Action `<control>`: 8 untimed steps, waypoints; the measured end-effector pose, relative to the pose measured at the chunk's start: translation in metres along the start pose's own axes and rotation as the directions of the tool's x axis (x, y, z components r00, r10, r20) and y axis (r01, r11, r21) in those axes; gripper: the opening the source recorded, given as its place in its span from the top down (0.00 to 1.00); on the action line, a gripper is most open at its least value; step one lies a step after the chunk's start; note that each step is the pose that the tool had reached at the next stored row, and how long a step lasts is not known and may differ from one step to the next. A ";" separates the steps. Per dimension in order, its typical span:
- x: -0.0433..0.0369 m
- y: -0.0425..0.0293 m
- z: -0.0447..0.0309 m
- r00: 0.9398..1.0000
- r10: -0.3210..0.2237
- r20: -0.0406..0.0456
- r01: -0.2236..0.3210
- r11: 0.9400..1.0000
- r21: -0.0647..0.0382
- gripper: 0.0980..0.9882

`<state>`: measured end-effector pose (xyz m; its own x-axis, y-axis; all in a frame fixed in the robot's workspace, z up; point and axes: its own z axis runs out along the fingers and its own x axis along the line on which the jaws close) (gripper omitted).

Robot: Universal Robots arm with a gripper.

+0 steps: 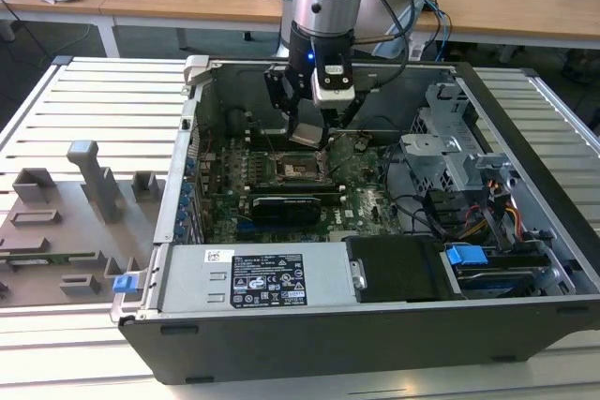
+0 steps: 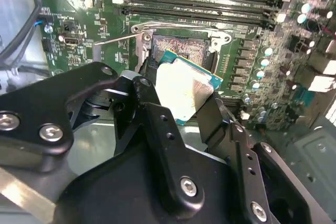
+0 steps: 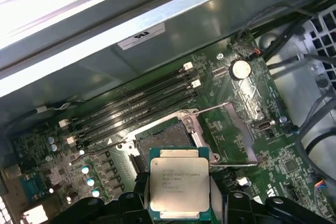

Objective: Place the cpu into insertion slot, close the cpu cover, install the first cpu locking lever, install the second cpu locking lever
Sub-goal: 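Place the cpu into insertion slot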

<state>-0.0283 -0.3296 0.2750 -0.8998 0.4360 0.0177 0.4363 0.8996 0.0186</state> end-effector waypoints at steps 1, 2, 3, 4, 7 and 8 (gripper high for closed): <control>0.0000 0.0000 0.0001 1.000 0.012 0.000 -0.012 1.000 0.000 0.50; 0.0000 0.0000 0.0001 1.000 0.024 0.000 -0.024 1.000 0.000 0.50; 0.0000 0.0000 0.0002 0.999 0.036 0.001 -0.036 0.999 -0.001 0.50; 0.0000 0.0000 0.0003 0.998 0.057 0.001 -0.057 0.998 -0.001 0.50; 0.0000 0.0000 0.0006 0.995 0.102 0.002 -0.102 0.995 -0.002 0.50; 0.0000 0.0000 0.0006 0.993 0.116 0.002 -0.116 0.993 -0.002 0.50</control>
<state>-0.0283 -0.3296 0.2744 -0.8430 0.5377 0.0176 0.5379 0.8428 0.0187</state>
